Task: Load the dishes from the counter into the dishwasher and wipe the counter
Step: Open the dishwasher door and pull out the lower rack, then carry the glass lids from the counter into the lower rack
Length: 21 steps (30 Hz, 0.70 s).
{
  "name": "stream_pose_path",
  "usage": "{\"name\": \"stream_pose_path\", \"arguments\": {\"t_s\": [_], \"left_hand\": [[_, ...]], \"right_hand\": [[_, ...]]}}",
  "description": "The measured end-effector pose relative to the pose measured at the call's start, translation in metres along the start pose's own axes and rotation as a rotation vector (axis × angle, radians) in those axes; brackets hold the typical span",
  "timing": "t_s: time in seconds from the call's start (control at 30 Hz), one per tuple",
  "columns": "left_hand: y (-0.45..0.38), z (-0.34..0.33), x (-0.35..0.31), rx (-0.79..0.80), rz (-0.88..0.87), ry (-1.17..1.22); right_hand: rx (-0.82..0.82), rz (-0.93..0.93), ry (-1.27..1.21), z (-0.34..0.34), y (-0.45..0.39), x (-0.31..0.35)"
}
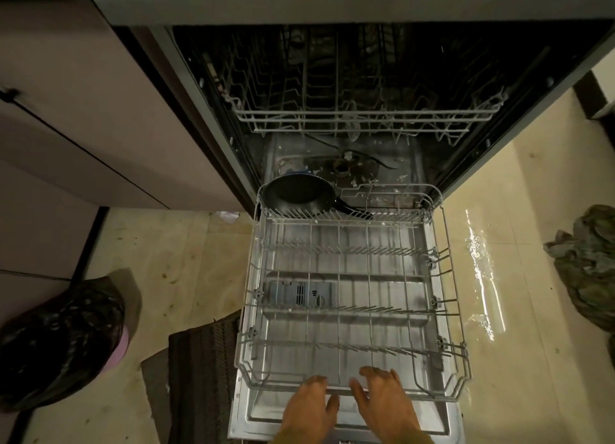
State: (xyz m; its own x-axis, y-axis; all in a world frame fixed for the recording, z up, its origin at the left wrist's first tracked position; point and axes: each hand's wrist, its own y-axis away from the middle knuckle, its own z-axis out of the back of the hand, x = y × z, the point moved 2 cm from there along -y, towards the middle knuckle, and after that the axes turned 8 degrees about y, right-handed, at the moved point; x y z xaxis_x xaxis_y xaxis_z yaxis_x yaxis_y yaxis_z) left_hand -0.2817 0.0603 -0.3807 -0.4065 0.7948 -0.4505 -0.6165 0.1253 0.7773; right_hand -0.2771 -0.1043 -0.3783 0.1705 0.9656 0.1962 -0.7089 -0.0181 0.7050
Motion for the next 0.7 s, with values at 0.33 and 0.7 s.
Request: {"name": "stream_pose_path", "arguments": {"t_s": [0.33, 0.7], "left_hand": [[0.053, 0.097, -0.075, -0.155, -0.091, 0.073], [0.146, 0.220, -0.160, -0.354, -0.167, 0.143]], "right_hand": [[-0.171, 0.022, 0.010, 0.128, 0.033, 0.035], [-0.277, 0.076, -0.068, 0.272, 0.102, 0.098]]}}
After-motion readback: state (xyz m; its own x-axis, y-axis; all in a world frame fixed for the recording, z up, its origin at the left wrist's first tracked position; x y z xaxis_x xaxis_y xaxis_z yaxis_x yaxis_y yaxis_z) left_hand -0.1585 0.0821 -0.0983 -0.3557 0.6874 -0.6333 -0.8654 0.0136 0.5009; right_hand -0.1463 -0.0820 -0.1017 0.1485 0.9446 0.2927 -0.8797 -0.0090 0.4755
